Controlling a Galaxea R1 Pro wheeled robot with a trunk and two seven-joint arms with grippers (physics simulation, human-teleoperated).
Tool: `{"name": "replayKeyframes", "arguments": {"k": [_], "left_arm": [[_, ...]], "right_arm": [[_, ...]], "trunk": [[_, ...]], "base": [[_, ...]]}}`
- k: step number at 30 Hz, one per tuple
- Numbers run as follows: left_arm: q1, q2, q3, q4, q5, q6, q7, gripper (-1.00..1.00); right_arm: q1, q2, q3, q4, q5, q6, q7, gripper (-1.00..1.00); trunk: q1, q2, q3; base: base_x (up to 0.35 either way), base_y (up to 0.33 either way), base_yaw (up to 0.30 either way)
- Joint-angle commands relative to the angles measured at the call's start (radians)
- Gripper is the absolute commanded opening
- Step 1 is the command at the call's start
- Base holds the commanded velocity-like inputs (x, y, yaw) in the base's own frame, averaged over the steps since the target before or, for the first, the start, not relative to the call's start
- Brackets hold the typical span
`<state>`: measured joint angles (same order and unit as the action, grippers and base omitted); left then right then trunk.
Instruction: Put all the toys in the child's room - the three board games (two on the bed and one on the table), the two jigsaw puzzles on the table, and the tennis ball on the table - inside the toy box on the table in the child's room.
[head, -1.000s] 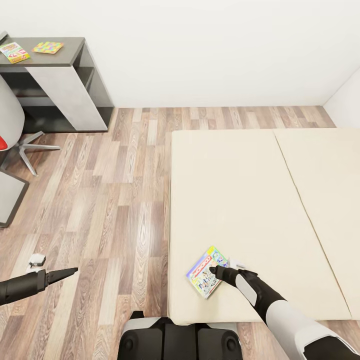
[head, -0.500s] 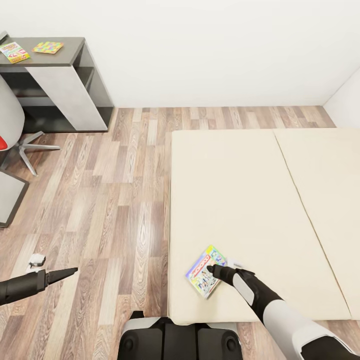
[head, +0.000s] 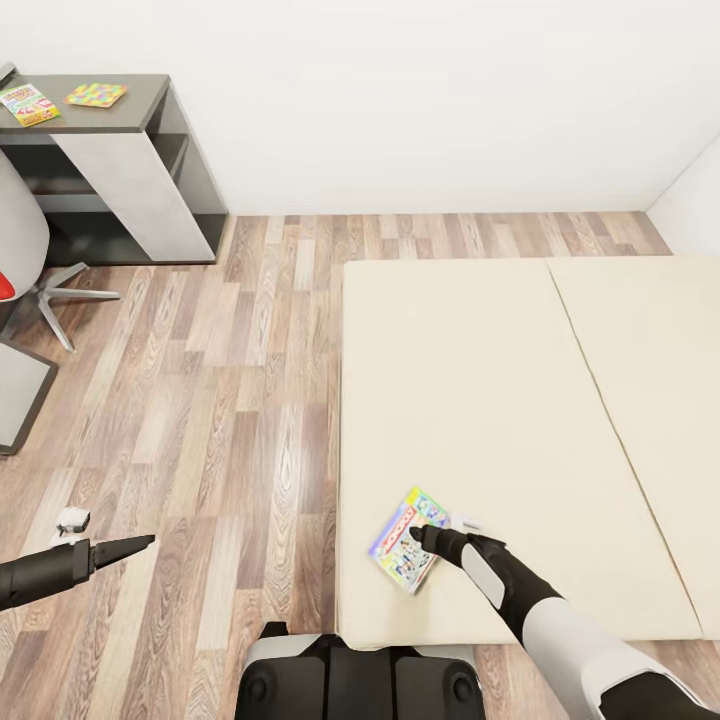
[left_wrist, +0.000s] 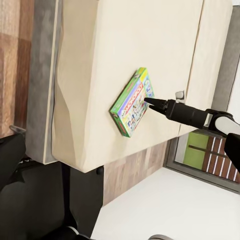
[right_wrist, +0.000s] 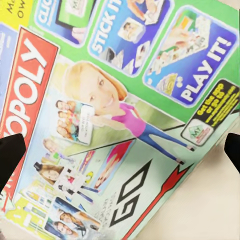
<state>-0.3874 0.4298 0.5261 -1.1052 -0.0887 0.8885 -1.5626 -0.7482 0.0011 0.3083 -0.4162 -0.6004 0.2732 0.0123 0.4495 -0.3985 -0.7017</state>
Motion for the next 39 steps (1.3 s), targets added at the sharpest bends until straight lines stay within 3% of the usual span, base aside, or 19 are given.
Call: {"name": "replayKeyframes", "arguments": {"k": [1, 9, 39], "left_arm": [[-0.001, 0.000, 0.002, -0.001, -0.010, 0.010, -0.008, 1.00], [-0.001, 0.000, 0.001, -0.001, -0.011, 0.010, -0.008, 1.00], [0.000, 0.000, 0.002, -0.001, -0.011, 0.010, -0.008, 1.00]], "right_arm": [[0.000, 0.001, 0.002, -0.001, 0.001, 0.004, 0.001, 1.00], [-0.012, 0.013, 0.003, -0.001, 0.003, 0.003, 0.000, 1.00], [-0.018, 0.004, 0.008, -0.001, 0.004, 0.002, -0.002, 1.00]], "trunk": [[0.001, -0.002, -0.001], [0.001, -0.002, -0.001], [0.001, -0.002, -0.017]], "base": [[0.000, 0.000, 0.000], [0.000, 0.000, 0.000], [0.000, 0.000, 0.000]]}}
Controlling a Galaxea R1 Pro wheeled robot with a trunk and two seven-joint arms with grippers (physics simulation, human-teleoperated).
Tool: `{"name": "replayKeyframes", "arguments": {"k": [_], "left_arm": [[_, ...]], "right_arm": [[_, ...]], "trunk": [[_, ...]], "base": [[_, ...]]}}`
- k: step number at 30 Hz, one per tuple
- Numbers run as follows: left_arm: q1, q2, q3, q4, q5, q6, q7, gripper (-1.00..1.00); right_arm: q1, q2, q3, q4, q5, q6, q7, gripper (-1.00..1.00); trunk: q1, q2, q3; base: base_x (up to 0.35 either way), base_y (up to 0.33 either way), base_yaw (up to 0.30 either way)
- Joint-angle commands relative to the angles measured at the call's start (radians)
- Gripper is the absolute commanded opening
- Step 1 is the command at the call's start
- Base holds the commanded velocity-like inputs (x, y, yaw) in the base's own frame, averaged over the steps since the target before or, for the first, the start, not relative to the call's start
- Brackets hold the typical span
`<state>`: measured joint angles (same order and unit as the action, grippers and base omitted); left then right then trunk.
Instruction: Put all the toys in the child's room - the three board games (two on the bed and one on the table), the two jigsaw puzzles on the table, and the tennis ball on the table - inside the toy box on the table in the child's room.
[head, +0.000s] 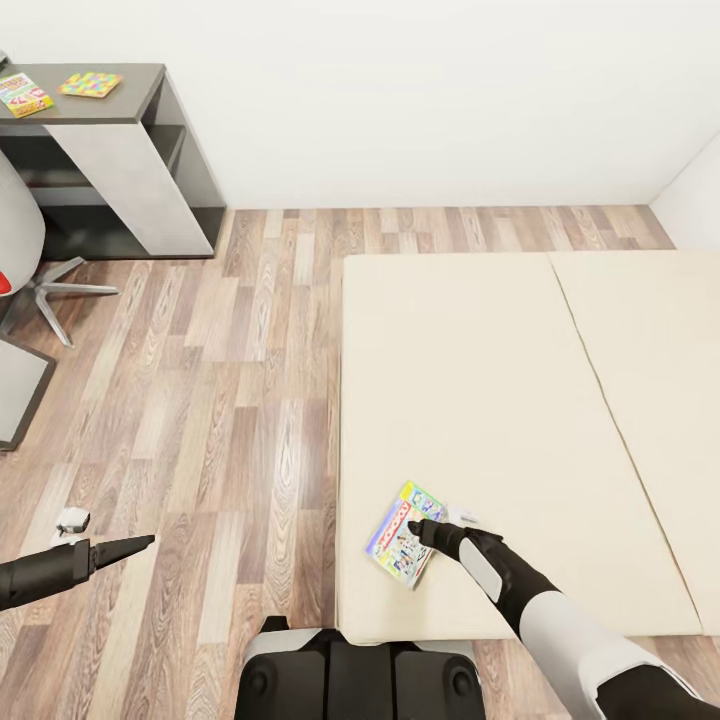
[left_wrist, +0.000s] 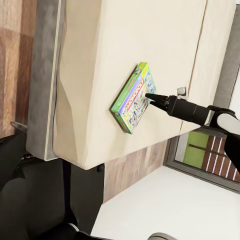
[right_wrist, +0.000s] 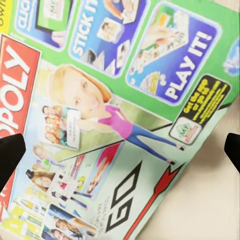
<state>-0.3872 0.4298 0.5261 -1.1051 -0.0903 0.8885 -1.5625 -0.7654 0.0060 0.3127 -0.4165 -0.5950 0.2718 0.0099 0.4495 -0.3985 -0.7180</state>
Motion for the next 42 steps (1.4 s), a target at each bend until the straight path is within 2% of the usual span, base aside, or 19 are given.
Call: {"name": "replayKeyframes", "arguments": {"k": [1, 17, 30, 42], "left_arm": [[-0.001, 0.000, 0.002, -0.001, -0.010, 0.010, -0.008, 1.00], [-0.001, 0.000, 0.003, -0.001, -0.011, 0.010, -0.008, 1.00], [-0.001, 0.001, 0.005, -0.001, -0.011, 0.010, -0.008, 1.00], [-0.001, 0.001, 0.005, -0.001, -0.011, 0.010, -0.008, 1.00]], "right_arm": [[-0.001, -0.002, 0.003, -0.001, -0.002, 0.003, 0.000, 1.00], [-0.049, -0.005, 0.002, -0.001, -0.003, 0.011, -0.002, 1.00], [-0.052, 0.005, 0.002, -0.001, -0.003, 0.009, -0.002, 1.00], [-0.051, 0.003, 0.004, 0.002, -0.003, 0.006, -0.002, 1.00]], "trunk": [[0.001, -0.002, -0.001], [0.001, -0.002, -0.003], [0.001, -0.002, -0.021], [0.001, -0.002, -0.029]], "base": [[0.000, 0.000, 0.000], [0.000, 0.000, 0.000], [0.000, 0.000, 0.000], [0.000, 0.000, 0.000]]}}
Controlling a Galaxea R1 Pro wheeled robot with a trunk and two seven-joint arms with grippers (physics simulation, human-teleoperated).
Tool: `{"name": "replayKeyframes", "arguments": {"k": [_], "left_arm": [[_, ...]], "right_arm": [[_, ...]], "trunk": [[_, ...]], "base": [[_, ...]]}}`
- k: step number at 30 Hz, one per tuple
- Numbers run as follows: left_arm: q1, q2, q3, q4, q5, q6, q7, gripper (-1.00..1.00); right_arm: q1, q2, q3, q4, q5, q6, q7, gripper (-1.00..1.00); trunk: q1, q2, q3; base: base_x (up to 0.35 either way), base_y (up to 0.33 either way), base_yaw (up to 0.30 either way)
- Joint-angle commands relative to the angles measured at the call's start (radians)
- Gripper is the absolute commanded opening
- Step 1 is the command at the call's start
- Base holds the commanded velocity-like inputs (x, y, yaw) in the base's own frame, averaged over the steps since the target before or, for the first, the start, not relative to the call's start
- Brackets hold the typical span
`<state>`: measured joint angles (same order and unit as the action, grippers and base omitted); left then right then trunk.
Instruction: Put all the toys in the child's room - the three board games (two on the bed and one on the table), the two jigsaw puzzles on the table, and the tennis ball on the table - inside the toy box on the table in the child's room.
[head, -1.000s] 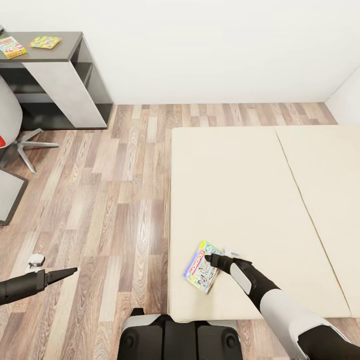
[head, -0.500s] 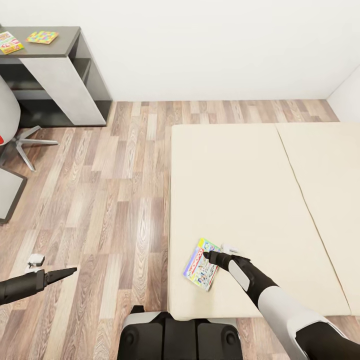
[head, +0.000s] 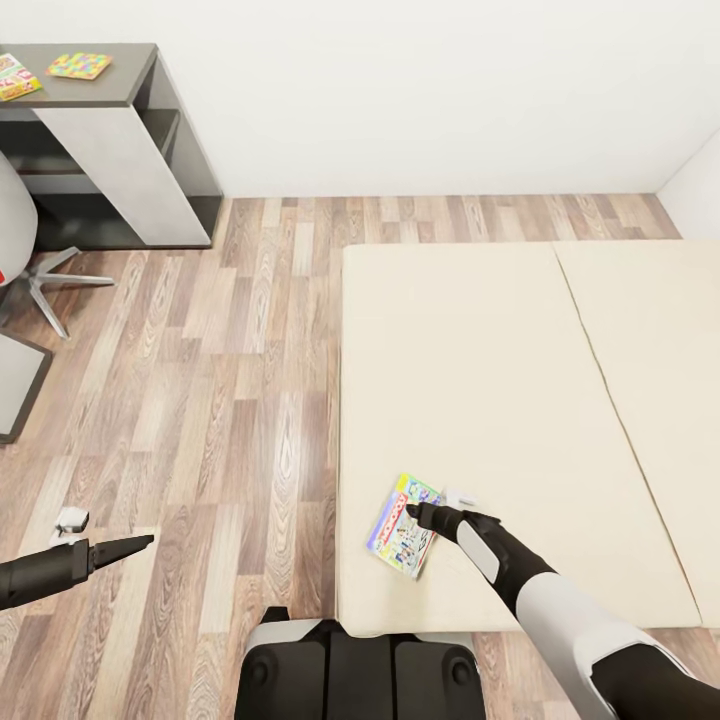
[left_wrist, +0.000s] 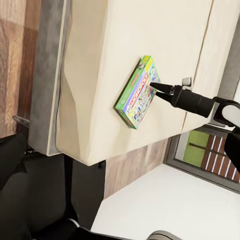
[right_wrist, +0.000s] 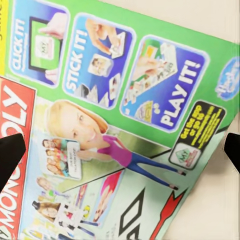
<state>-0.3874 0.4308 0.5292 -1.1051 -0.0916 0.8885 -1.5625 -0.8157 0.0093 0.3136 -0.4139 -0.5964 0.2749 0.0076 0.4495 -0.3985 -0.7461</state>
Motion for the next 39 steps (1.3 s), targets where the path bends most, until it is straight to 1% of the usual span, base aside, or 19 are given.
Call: {"name": "replayKeyframes", "arguments": {"k": [1, 5, 19, 21, 25, 27, 32, 39], "left_arm": [[-0.001, -0.001, 0.002, -0.001, -0.010, 0.010, -0.008, 1.00], [-0.001, -0.001, 0.001, -0.001, -0.010, 0.010, -0.008, 1.00], [-0.001, -0.001, 0.000, -0.001, -0.010, 0.010, -0.008, 1.00], [0.000, -0.001, 0.000, -0.001, -0.010, 0.010, -0.008, 1.00], [-0.001, -0.001, 0.001, -0.001, -0.010, 0.010, -0.008, 1.00], [-0.001, -0.001, 0.001, -0.001, -0.010, 0.010, -0.008, 1.00], [-0.001, -0.001, 0.001, -0.001, -0.010, 0.010, -0.008, 1.00], [0.000, -0.001, 0.001, -0.001, -0.010, 0.010, -0.008, 1.00]], "right_arm": [[-0.001, -0.001, 0.003, -0.001, -0.002, 0.003, 0.000, 1.00], [-0.001, -0.003, 0.004, -0.001, -0.002, 0.003, 0.000, 1.00], [0.000, 0.007, 0.011, -0.003, 0.002, 0.002, 0.001, 1.00], [0.000, 0.014, 0.011, -0.003, 0.002, 0.002, 0.001, 1.00], [0.000, 0.049, 0.016, -0.003, 0.007, 0.003, 0.002, 1.00], [0.000, 0.060, 0.020, -0.003, 0.015, 0.003, 0.002, 1.00], [0.000, 0.070, 0.022, -0.003, 0.032, 0.003, 0.002, 1.00], [0.000, 0.073, 0.022, -0.003, 0.039, 0.003, 0.002, 1.00]], "trunk": [[0.001, -0.002, -0.001], [0.001, -0.002, -0.001], [0.001, -0.002, -0.002], [0.001, -0.002, -0.002], [0.001, -0.002, -0.002], [0.001, -0.002, -0.002], [0.001, -0.002, -0.002], [0.001, -0.002, -0.002]], "base": [[0.000, 0.000, 0.000], [0.000, 0.000, 0.000], [0.000, 0.000, 0.000], [0.000, 0.000, 0.000], [0.000, 0.000, 0.000], [0.000, 0.000, 0.000], [0.000, 0.000, 0.000], [0.000, 0.000, 0.000]]}}
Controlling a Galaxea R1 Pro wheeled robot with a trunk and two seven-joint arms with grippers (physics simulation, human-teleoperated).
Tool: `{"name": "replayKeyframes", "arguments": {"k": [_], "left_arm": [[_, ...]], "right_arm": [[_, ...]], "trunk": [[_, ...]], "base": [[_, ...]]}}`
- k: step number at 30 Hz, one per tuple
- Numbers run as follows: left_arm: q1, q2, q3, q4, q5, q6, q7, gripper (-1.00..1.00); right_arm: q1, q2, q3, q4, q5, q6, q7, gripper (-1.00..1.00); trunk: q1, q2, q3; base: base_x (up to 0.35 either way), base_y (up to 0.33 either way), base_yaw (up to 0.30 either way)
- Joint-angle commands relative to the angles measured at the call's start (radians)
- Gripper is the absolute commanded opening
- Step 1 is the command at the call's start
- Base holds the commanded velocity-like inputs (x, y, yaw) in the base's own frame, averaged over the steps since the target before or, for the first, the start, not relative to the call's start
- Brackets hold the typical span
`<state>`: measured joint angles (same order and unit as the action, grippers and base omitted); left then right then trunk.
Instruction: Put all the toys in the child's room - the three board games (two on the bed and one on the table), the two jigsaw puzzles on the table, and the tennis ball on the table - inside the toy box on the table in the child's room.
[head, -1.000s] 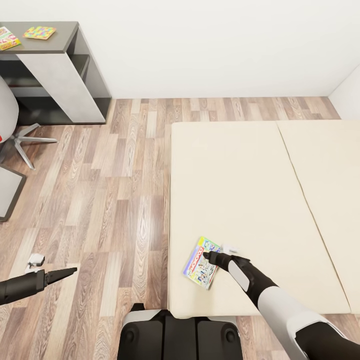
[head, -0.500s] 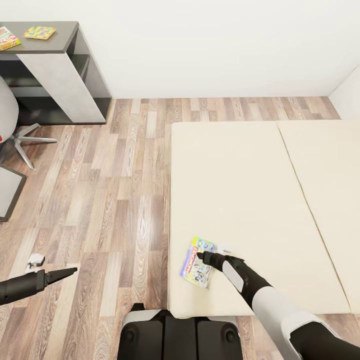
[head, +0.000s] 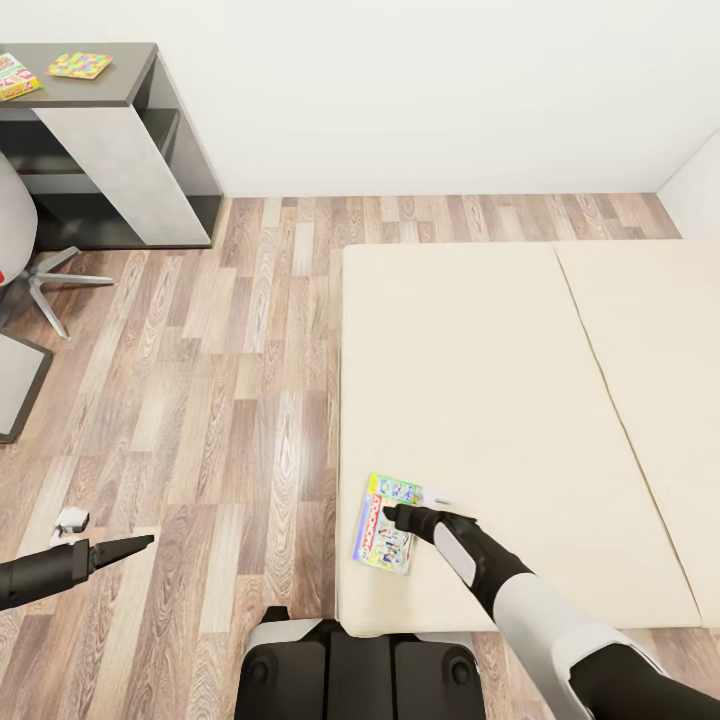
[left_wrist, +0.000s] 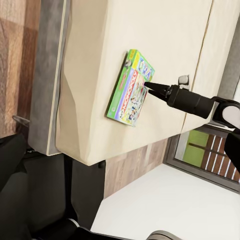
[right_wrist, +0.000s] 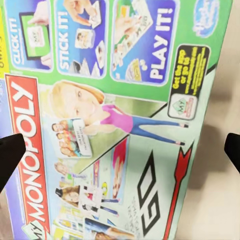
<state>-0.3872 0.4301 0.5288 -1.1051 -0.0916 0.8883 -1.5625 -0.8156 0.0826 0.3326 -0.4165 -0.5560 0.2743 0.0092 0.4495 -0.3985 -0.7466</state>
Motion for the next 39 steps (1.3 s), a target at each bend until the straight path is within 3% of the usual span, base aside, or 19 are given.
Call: {"name": "replayKeyframes", "arguments": {"k": [1, 14, 39], "left_arm": [[-0.001, 0.000, 0.001, -0.001, -0.010, 0.010, -0.008, 1.00], [-0.001, -0.001, 0.001, -0.001, -0.010, 0.011, -0.008, 1.00], [-0.001, 0.001, 0.002, -0.001, -0.009, 0.010, -0.008, 1.00]], "right_arm": [[0.000, 0.001, 0.003, -0.001, -0.001, 0.003, 0.000, 1.00], [0.000, 0.033, 0.007, -0.002, 0.000, 0.003, 0.001, 1.00], [0.000, 0.045, 0.008, -0.002, 0.001, 0.006, 0.003, 1.00]], "trunk": [[0.001, -0.002, -0.001], [0.001, -0.002, -0.001], [0.001, -0.002, -0.001]], "base": [[0.000, 0.000, 0.000], [0.000, 0.000, 0.000], [0.000, 0.000, 0.000]]}}
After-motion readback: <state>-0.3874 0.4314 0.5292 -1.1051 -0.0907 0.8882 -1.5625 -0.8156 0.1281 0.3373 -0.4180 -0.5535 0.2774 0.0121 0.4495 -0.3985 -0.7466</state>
